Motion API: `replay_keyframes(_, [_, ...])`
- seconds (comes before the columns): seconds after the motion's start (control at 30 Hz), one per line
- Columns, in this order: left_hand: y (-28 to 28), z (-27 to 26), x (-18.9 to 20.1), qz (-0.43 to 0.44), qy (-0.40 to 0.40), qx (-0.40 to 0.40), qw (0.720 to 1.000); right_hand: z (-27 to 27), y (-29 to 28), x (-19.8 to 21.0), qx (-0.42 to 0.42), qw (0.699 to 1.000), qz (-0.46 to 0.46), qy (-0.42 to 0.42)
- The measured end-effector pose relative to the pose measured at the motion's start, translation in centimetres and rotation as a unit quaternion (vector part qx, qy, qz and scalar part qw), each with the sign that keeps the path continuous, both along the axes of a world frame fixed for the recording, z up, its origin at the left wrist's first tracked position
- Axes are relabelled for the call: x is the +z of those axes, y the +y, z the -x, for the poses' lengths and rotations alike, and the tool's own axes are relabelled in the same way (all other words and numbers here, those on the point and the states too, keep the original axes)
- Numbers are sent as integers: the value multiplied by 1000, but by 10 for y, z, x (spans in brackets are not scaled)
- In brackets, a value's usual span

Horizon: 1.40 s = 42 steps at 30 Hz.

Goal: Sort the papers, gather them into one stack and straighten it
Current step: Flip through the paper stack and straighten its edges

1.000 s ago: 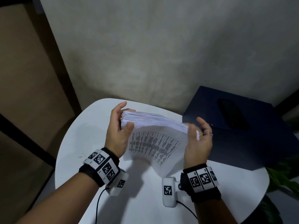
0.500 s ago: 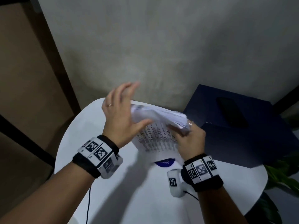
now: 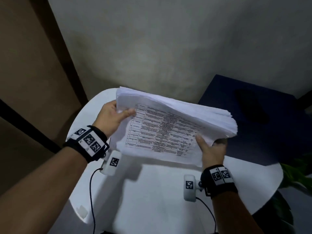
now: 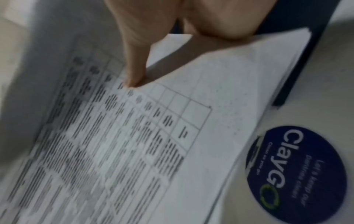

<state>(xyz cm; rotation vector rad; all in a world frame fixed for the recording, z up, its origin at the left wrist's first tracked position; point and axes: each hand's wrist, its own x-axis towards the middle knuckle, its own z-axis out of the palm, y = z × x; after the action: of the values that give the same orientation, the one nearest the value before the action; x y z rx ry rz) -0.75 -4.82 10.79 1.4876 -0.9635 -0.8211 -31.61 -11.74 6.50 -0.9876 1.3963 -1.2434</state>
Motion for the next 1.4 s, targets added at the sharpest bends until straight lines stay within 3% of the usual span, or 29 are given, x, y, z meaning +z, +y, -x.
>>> replay_keyframes(0.07, [1, 7, -13, 13, 5, 40, 999, 3, -1, 5, 29, 999, 5, 43])
replay_keyframes(0.2, [13, 32, -42, 51, -45, 142, 988, 7, 10, -10, -25, 999, 14, 17])
replay_keyframes(0.33, [36, 31, -94, -36, -42, 77, 995, 8, 30, -51, 33, 982, 34, 182])
replay_keyframes(0.47, [37, 31, -101, -86, -32, 78, 993, 10, 28, -65, 55, 952, 29, 299])
replay_keyframes(0.6, [35, 34, -80, -43, -16, 85, 995, 14, 31, -45, 19, 973, 12, 228])
replay_keyframes(0.8, [49, 31, -82, -27, 50, 72, 996, 12, 33, -32, -4, 995, 32, 89])
replay_keyframes(0.93, [39, 33, -73, 28, -12, 126, 992, 6, 25, -18, 1, 990, 63, 126])
replay_keyframes(1.13, [30, 34, -74, 46, -19, 158, 986, 2, 22, -13, -62, 990, 64, 114])
replay_keyframes(1.23, [32, 31, -72, 51, -4, 155, 986, 4, 28, -13, 4, 994, 92, 59])
replay_keyframes(1.3, [36, 29, -73, 33, 7, 122, 992, 10, 32, -27, 44, 995, 71, 62])
replay_keyframes(1.4, [36, 28, -81, -54, 13, 81, 995, 16, 31, -50, 42, 987, 8, 154])
